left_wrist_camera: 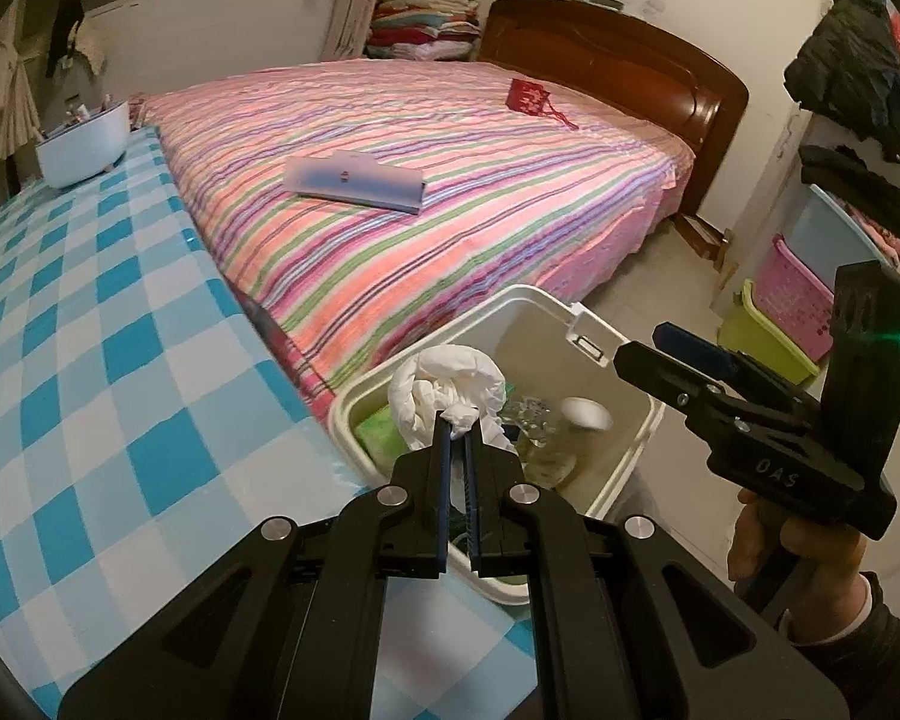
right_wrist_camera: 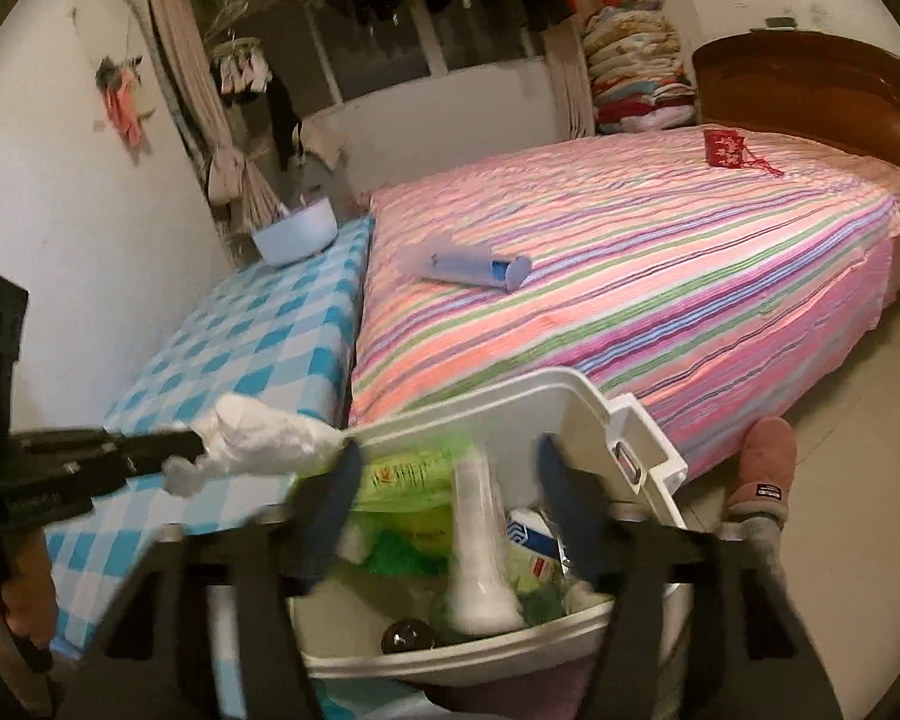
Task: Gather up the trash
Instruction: 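Open both grippers to drop the tissue and tube into the bin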
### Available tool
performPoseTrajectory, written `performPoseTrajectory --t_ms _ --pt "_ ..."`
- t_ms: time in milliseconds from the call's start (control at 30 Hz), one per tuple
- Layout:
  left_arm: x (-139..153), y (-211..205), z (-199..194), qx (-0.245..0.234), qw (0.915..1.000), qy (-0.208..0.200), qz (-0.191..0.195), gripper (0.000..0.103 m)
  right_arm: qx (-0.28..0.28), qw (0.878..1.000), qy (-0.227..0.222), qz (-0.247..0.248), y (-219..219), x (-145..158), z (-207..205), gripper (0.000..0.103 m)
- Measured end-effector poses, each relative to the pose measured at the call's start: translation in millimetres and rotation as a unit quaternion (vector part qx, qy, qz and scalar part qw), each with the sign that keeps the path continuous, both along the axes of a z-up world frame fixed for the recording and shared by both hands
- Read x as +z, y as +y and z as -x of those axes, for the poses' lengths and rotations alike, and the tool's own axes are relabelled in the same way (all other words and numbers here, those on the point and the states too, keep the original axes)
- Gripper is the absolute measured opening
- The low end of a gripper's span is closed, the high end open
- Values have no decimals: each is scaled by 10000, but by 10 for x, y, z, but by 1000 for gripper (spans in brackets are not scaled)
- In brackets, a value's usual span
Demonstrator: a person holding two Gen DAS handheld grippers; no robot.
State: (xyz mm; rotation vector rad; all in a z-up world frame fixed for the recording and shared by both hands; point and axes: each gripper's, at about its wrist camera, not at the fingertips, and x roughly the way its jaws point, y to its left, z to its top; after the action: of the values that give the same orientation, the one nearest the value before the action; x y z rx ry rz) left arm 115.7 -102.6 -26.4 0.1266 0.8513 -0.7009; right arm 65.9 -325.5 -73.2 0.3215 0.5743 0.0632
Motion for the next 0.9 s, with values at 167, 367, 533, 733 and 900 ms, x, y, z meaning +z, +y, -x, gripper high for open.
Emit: performPoseTrajectory --t_ms 167,367,533,733,900 --pt "-64 -95 -30 -109 9999 32 -21 4 -125 9999 -23 -81 -101 -5 26 68" --pt "-54 -224 -26 -219 9997 56 30 4 -306 9992 6 -237 -232 -12 110 68" --pt "-30 -342 -15 -321 9995 47 53 4 -378 9990 -6 -249 -246 -15 172 68" --pt "-78 -492 6 -455 9989 52 0 6 -471 9984 -11 -318 -279 -22 214 68" --pt "-100 -529 -29 -489 9988 41 -19 7 -503 9981 27 -358 -305 -29 241 68"
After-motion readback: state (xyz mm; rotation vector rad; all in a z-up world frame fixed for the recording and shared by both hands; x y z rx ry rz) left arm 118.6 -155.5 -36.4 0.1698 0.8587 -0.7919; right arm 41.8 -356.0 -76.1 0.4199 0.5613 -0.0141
